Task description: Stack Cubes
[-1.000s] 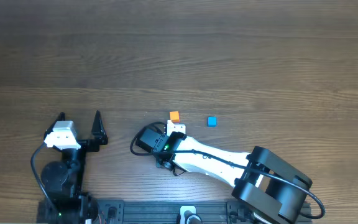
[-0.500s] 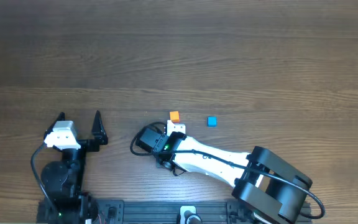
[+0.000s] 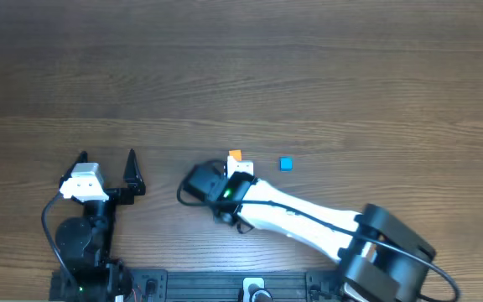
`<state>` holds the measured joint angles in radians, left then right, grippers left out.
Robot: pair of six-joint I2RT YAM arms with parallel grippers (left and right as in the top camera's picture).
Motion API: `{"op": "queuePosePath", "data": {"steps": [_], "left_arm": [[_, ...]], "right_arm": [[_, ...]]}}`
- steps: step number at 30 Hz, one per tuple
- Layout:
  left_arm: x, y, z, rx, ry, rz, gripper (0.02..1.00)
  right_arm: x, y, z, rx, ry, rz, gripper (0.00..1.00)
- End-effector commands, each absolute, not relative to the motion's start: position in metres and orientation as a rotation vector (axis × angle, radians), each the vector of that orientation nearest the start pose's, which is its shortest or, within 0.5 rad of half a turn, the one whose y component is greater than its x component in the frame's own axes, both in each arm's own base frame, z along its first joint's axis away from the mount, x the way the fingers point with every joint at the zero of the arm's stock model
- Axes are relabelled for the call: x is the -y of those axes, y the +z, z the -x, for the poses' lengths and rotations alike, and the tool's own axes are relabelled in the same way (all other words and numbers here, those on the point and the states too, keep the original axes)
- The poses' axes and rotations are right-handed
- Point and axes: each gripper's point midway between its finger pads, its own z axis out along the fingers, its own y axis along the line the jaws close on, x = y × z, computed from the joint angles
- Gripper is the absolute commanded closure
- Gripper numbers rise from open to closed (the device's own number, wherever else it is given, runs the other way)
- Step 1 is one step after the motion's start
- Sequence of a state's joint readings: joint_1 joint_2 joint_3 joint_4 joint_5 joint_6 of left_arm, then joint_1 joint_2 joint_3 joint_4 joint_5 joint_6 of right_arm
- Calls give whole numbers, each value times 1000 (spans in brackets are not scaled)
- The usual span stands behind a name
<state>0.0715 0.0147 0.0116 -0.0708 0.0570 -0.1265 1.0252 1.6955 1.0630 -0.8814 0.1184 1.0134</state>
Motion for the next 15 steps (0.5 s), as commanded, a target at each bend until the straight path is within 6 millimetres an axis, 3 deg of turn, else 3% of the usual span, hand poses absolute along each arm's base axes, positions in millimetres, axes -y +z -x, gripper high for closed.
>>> {"op": "queuePosePath", "data": {"steps": [1, 7, 11, 15], "left_arm": [[-7, 157, -246, -1640, -90, 107, 18], [-7, 157, -246, -1641, -90, 107, 18], [-7, 157, -246, -1641, -90, 107, 18], [-7, 157, -246, -1641, -90, 107, 18]], "right_arm": [[-249, 93, -215, -2901, 20, 30, 790], [-249, 127, -255, -2870, 25, 61, 805], [-253, 122, -269, -2909, 59, 87, 805], [-255, 103, -276, -2975, 53, 82, 812]]}}
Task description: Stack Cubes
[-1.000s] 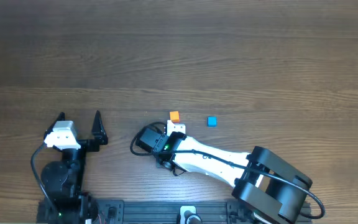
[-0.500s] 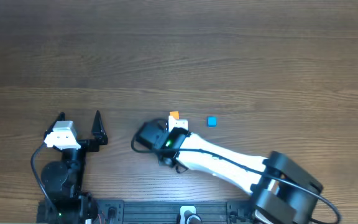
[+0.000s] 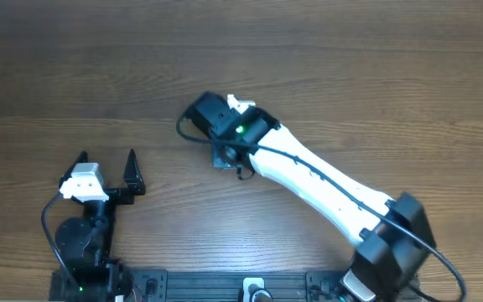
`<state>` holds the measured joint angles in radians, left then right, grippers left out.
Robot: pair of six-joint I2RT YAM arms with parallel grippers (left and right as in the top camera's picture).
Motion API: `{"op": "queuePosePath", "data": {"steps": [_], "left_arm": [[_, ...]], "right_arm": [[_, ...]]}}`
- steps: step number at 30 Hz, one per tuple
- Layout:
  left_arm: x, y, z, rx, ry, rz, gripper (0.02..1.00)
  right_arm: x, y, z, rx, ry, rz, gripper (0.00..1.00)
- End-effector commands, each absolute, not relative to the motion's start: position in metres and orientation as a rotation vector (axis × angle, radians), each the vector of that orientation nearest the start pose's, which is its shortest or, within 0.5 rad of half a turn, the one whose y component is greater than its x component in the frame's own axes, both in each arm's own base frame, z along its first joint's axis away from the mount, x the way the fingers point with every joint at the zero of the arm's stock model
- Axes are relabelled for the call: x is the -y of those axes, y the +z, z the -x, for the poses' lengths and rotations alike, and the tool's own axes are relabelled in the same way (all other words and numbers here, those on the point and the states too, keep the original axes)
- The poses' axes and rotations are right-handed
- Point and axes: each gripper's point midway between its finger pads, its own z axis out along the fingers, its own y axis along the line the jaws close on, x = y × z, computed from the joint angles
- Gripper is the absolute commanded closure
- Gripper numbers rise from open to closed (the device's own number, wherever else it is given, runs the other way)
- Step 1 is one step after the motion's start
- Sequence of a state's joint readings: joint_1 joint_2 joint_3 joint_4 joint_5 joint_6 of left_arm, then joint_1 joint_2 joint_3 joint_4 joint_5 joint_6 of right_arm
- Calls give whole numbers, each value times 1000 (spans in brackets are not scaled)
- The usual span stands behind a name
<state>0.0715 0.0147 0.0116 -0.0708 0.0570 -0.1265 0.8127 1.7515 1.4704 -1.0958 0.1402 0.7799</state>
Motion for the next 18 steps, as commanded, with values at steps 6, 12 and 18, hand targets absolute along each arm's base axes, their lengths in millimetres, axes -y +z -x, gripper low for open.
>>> {"op": "queuePosePath", "data": {"steps": [6, 12, 18], "left_arm": [[-7, 157, -246, -1641, -90, 107, 18], [-7, 157, -246, -1641, -90, 107, 18], [-7, 157, -246, -1641, -90, 107, 18]], "right_arm": [[-258, 97, -275, -2993, 60, 86, 812], [-257, 95, -276, -2993, 57, 92, 812], [-260, 93, -282, -2978, 73, 109, 816]]}}
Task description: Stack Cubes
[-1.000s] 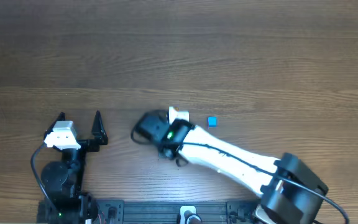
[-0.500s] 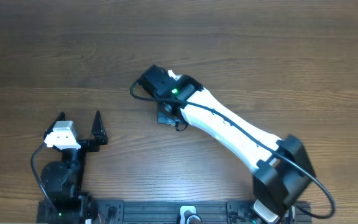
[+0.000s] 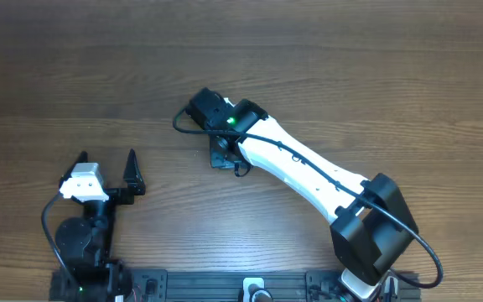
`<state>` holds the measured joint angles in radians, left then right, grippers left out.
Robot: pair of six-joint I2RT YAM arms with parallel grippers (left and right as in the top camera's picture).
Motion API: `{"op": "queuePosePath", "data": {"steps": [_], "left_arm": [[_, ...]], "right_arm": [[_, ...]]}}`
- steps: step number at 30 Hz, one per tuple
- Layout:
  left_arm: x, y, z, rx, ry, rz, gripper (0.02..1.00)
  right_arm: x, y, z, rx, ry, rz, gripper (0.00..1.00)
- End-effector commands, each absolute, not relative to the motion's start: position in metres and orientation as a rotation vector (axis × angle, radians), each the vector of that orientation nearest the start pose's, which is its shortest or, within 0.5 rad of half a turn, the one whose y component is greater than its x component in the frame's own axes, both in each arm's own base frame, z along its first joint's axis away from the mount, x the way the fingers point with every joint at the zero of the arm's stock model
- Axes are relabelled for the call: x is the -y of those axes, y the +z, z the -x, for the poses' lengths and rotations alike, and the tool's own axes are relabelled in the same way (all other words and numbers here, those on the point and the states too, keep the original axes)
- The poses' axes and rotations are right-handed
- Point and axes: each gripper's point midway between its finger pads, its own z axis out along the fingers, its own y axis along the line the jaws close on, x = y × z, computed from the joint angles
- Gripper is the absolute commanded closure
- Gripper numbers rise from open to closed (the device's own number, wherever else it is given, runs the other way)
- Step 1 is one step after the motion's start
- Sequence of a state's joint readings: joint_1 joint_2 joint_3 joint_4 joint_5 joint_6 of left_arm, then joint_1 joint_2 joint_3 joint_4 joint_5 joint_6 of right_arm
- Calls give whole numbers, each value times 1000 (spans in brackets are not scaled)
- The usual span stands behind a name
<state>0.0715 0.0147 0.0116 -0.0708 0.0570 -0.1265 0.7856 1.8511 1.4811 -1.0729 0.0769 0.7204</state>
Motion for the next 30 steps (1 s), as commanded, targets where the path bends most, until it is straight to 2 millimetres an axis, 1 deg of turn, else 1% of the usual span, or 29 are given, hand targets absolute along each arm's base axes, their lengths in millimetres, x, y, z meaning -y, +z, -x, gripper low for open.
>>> {"op": "queuePosePath", "data": {"steps": [1, 8, 15, 30], "left_arm": [[-7, 157, -246, -1641, -90, 107, 18], [-7, 157, -246, -1641, -90, 107, 18], [-7, 157, -246, -1641, -90, 107, 18], [-7, 157, -246, -1640, -90, 107, 20]], "right_arm": [[-260, 93, -283, -2977, 74, 109, 816], [-258, 91, -285, -2979, 64, 99, 812], [-255, 84, -287, -2994, 44, 89, 812], [-257, 83, -290, -2983, 56, 96, 803]]}}
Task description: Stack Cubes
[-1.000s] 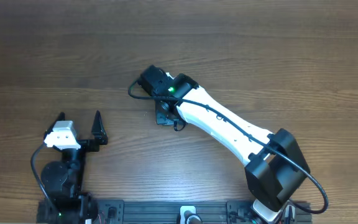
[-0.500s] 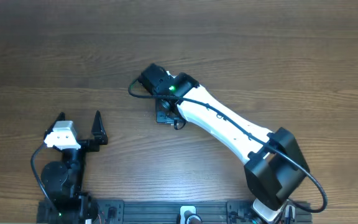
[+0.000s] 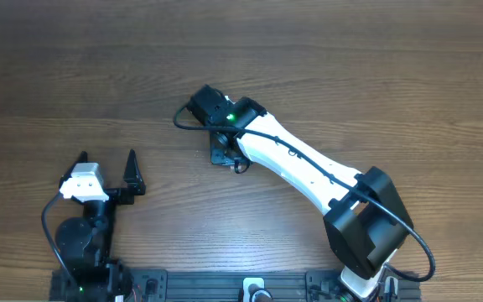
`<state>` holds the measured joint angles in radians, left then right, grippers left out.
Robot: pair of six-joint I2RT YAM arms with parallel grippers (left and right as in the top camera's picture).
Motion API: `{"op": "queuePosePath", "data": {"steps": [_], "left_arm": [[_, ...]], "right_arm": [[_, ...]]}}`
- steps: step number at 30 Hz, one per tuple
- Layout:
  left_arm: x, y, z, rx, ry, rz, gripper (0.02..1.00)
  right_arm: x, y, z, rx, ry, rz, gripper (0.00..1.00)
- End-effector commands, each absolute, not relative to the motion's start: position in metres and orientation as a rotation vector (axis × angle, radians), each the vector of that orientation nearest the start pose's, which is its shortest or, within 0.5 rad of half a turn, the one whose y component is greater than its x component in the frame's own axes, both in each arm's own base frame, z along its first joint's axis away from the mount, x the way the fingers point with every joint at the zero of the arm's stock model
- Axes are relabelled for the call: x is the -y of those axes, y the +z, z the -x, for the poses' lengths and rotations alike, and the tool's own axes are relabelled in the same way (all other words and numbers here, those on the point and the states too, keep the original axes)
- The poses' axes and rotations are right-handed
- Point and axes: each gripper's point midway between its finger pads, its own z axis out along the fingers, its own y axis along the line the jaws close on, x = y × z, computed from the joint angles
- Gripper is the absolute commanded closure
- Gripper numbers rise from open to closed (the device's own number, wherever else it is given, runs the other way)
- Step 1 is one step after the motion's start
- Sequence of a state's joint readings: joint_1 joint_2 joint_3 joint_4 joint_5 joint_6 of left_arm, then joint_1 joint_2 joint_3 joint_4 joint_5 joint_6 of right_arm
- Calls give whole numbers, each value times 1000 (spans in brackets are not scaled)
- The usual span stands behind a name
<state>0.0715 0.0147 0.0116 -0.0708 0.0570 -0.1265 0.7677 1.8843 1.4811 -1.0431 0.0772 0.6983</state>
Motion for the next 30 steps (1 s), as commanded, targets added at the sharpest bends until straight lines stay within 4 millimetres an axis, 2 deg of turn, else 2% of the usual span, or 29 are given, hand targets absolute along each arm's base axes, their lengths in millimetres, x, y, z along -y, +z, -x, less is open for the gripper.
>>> {"op": "queuePosePath", "data": {"steps": [1, 30], "left_arm": [[-7, 157, -246, -1640, -90, 107, 18], [-7, 157, -246, -1641, -90, 107, 18]], "right_arm": [[-257, 83, -290, -2983, 56, 96, 801], [-259, 80, -291, -2985, 54, 97, 733]]}}
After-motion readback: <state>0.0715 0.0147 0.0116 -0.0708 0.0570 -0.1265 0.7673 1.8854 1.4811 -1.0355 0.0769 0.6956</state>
